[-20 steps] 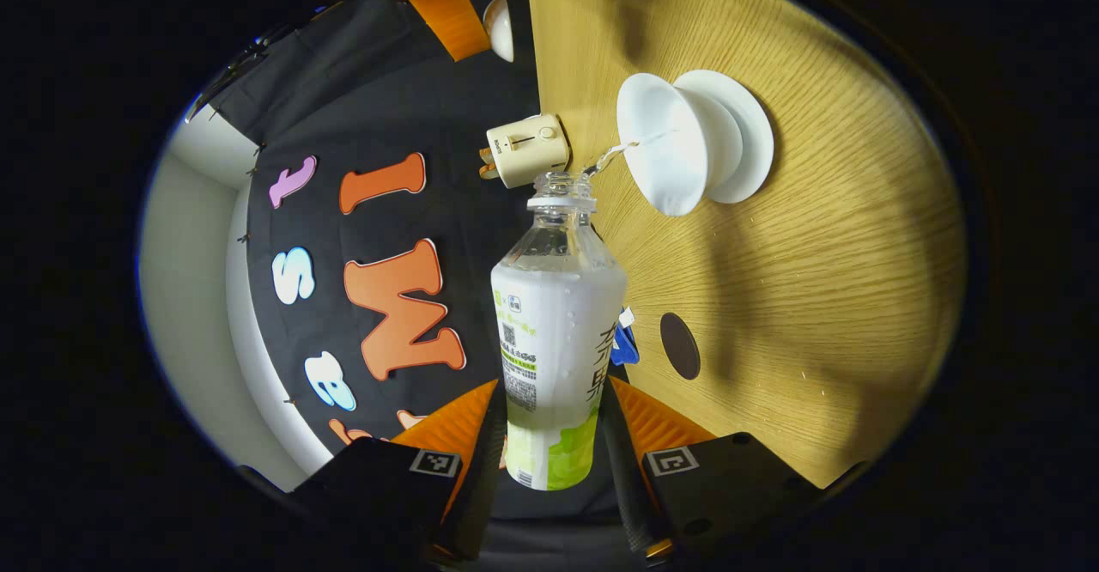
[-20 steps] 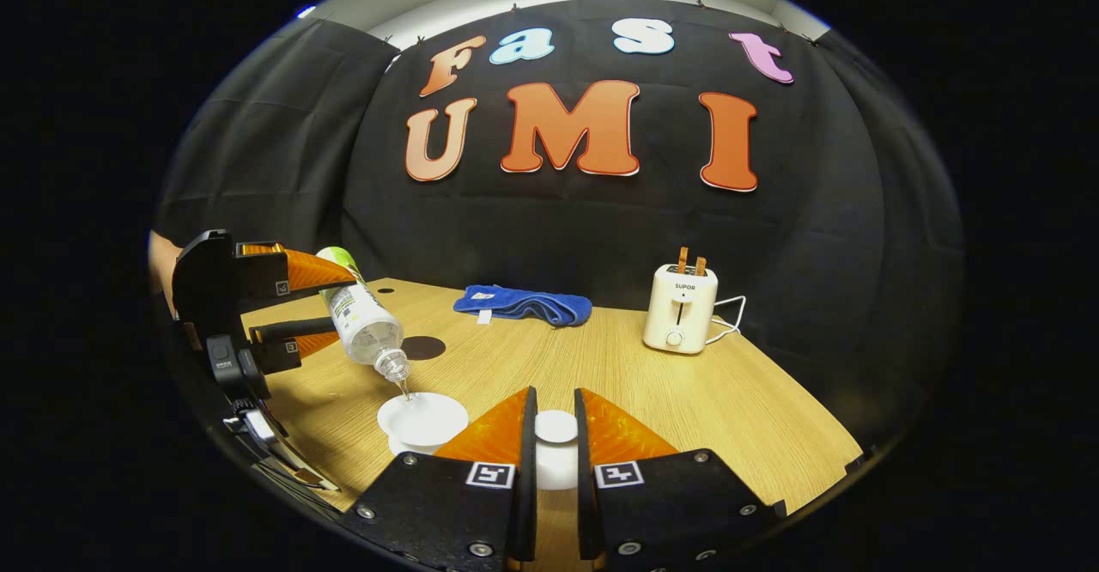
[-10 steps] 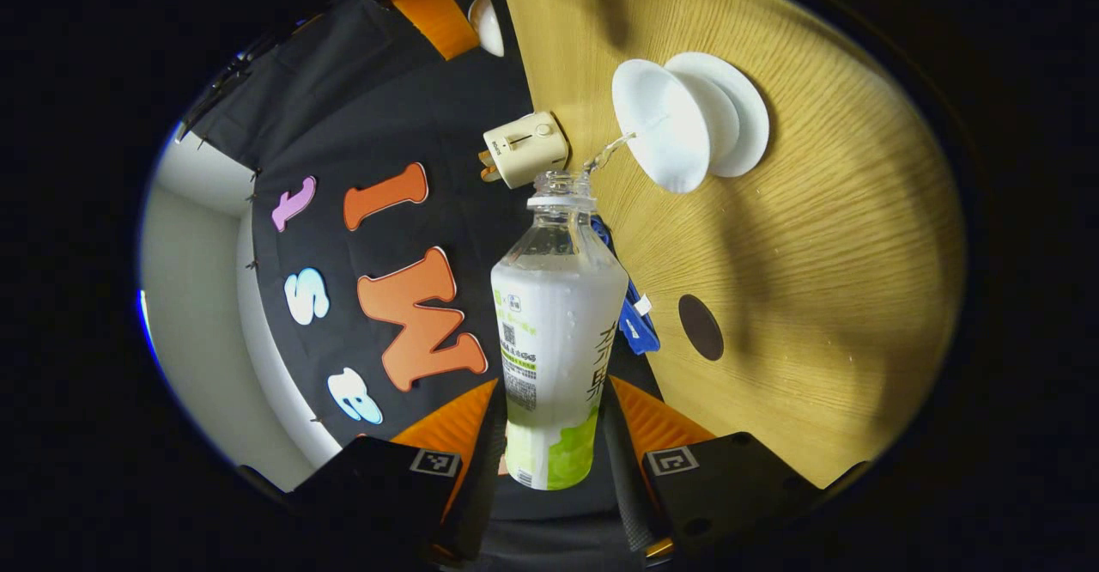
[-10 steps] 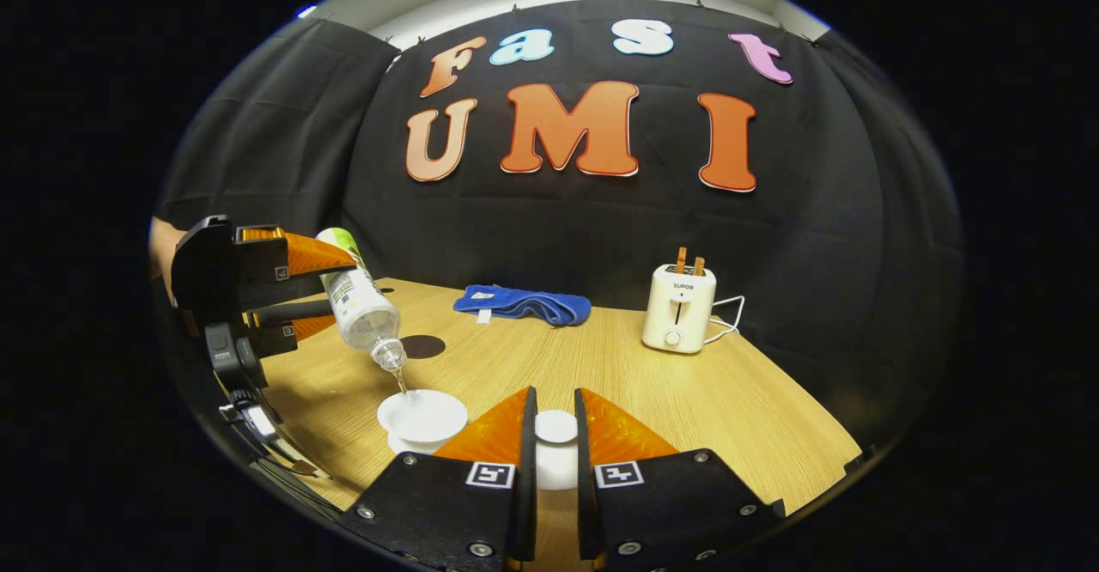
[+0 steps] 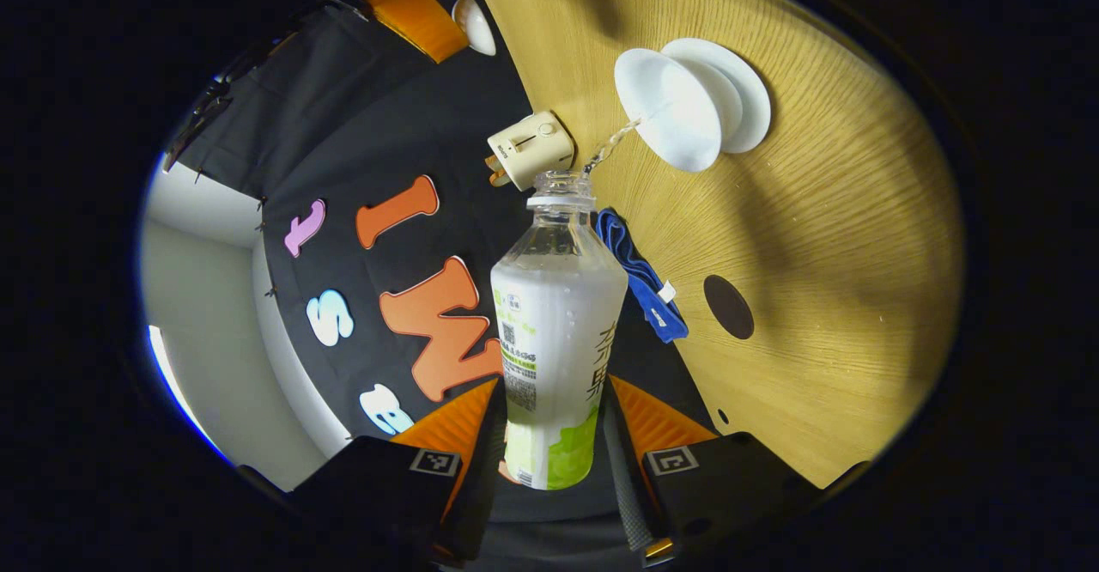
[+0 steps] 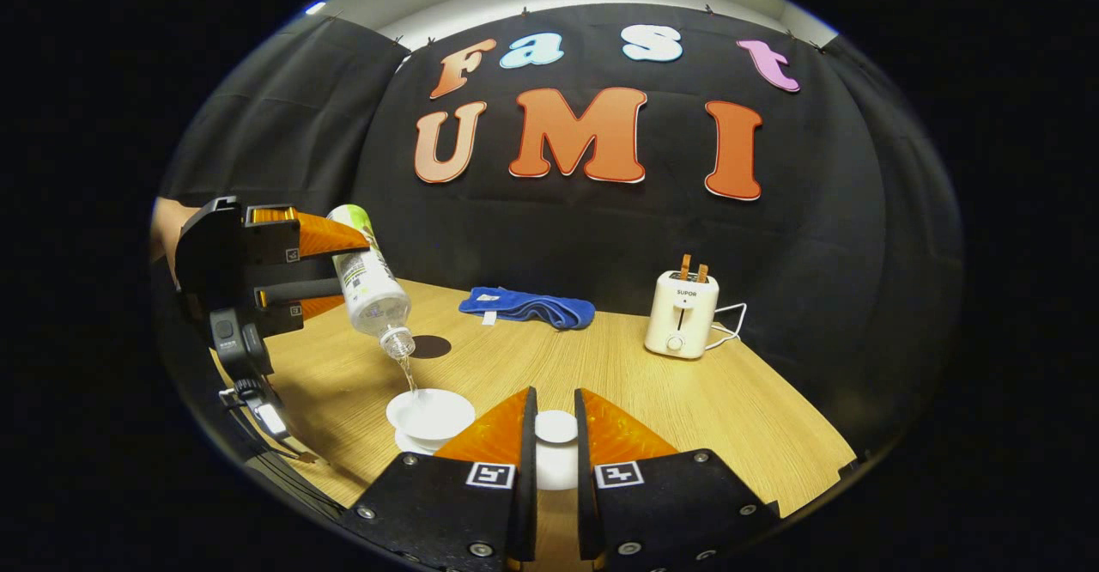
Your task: Open the teacup lid with one hand, grasp the water bottle and pour water into the teacup with the other hand; after pouring, place the water bottle on the coaster and then close the teacup lid.
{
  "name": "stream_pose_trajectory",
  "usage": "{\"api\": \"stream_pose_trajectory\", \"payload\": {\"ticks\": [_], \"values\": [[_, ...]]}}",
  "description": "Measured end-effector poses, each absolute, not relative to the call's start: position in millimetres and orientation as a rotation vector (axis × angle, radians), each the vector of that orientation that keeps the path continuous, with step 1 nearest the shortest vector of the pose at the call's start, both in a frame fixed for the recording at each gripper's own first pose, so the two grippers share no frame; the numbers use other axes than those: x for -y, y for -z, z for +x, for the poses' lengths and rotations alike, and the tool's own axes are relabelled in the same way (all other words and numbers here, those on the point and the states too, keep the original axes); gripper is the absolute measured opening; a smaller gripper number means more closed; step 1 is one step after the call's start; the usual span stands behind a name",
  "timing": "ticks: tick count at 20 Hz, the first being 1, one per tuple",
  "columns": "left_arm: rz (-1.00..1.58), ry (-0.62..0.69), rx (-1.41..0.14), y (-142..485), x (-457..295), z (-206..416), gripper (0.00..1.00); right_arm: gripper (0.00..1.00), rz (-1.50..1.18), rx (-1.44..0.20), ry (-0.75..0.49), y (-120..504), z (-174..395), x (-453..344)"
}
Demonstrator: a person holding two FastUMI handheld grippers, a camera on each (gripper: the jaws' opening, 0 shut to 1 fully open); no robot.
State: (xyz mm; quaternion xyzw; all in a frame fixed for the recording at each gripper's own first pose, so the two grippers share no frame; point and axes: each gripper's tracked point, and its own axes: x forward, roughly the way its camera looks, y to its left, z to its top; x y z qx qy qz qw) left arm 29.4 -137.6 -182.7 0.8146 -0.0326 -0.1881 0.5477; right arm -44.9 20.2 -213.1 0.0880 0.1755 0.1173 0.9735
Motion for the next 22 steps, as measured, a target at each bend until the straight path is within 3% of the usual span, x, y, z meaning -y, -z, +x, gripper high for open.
{"api": "stream_pose_trajectory", "payload": {"ticks": [11, 18, 19, 20, 22], "values": [[2.011, 0.392, 0.162, 147.7, 137.4, 43.7, 0.64, 0.19, 0.164, -0.345, -0.248, 210.8, -49.0, -22.3], [2.004, 0.436, 0.158, 165.0, 145.0, 36.2, 0.60, 0.19, 0.147, -0.332, -0.253, 206.7, -48.7, -24.2], [1.996, 0.447, 0.154, 168.0, 146.7, 34.0, 0.67, 0.19, 0.146, -0.333, -0.252, 207.1, -49.9, -24.0], [1.991, 0.455, 0.152, 173.2, 147.8, 33.3, 0.61, 0.19, 0.147, -0.332, -0.253, 207.3, -49.3, -24.3], [1.991, 0.469, 0.158, 177.1, 153.0, 30.2, 0.61, 0.19, 0.147, -0.333, -0.254, 207.6, -50.4, -25.3]]}}
